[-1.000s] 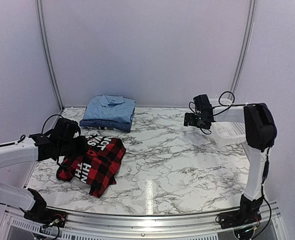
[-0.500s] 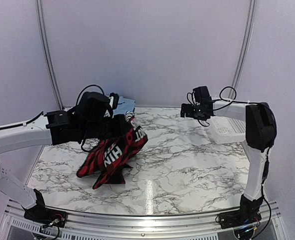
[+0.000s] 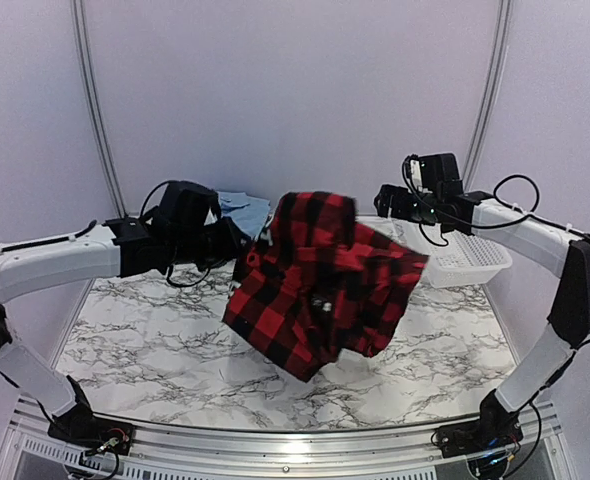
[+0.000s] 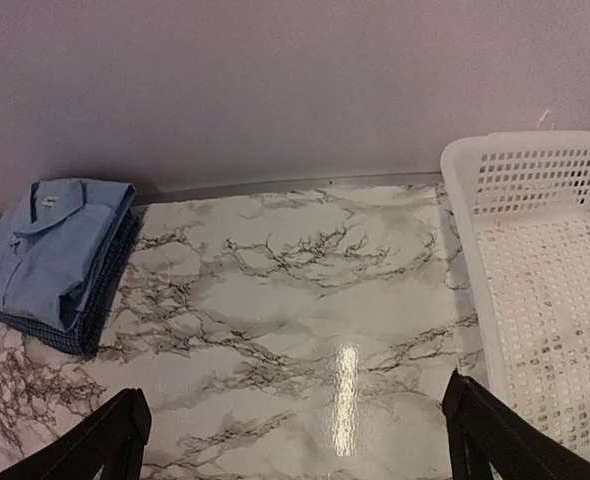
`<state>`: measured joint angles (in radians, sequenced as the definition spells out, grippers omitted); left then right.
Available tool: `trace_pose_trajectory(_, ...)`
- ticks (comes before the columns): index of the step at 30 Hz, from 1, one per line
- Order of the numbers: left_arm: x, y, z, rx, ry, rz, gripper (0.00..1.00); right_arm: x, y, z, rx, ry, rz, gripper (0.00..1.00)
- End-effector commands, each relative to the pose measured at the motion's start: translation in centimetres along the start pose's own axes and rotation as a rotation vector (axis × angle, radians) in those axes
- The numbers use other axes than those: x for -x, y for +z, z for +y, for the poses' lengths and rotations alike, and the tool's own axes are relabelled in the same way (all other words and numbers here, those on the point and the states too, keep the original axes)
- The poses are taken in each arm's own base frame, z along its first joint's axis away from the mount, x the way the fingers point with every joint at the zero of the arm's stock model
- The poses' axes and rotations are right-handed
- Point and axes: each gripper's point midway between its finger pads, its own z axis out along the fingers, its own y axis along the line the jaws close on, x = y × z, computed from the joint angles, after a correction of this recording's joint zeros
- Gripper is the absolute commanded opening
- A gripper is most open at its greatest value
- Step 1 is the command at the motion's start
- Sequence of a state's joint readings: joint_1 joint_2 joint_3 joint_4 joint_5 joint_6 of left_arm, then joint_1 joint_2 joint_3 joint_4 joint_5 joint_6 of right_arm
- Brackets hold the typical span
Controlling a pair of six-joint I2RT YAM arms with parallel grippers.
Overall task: Fold and stack the long sleeve shirts
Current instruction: Place the square-folded shirt at the center of the board, then flatten out the crumpled shirt at the center of the board.
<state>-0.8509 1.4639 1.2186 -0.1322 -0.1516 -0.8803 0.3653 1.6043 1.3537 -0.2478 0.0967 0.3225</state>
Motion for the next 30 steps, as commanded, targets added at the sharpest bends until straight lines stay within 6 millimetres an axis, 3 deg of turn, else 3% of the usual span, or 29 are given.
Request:
trace_pose_trajectory(1, -5.7, 4.5, 9.6, 0.194, -0.026, 0.185, 0.48, -4.0, -1.2, 0.3, 0.011, -0.027, 0.093, 0.99)
trace_pose_trajectory(4, -5.2, 4.0, 10.3, 0.216, 0.032, 0.162, 0.76, -5.6, -3.3, 1.1, 0.037, -0.043, 0.112, 0.98)
trace_pose_trajectory(7, -3.2, 2.2, 9.0, 0.195, 0.080, 0.106, 0.87, -8.9, -5.2, 1.8, 0.062, -0.075, 0.158, 0.99)
trace_pose_trajectory(9, -2.8, 1.1, 8.0, 0.180, 0.125, 0.103, 0.87, -11.0, -6.5, 2.3, 0.086, -0.097, 0.187, 0.98)
trace_pose_trajectory(11, -3.7, 0.2, 7.6, 0.190, 0.186, 0.130, 0.87, -13.0, -7.9, 3.2, 0.129, -0.127, 0.202, 0.98)
trace_pose_trajectory(14, -6.5, -1.2, 8.2, 0.231, 0.269, 0.200, 0.84, -15.6, -9.9, 6.0, 0.236, -0.190, 0.193, 0.99)
trace_pose_trajectory(17, -9.6, -2.6, 9.6, 0.232, 0.256, 0.266, 0.73, -18.2, -11.7, 9.3, 0.334, -0.266, 0.193, 0.99)
trace_pose_trajectory(20, -13.2, -4.2, 10.8, 0.212, 0.261, 0.337, 0.69, -20.3, -13.0, 13.0, 0.420, -0.339, 0.188, 0.99)
trace_pose_trajectory(26, -17.2, -6.7, 12.5, 0.114, 0.192, 0.401, 0.63, -23.4, -12.8, 20.1, 0.478, -0.480, 0.219, 0.99)
trace_pose_trajectory(30, -19.2, -7.1, 12.1, 0.031, 0.168, 0.451, 0.63, -25.4, -11.7, 23.4, 0.504, -0.520, 0.248, 0.97)
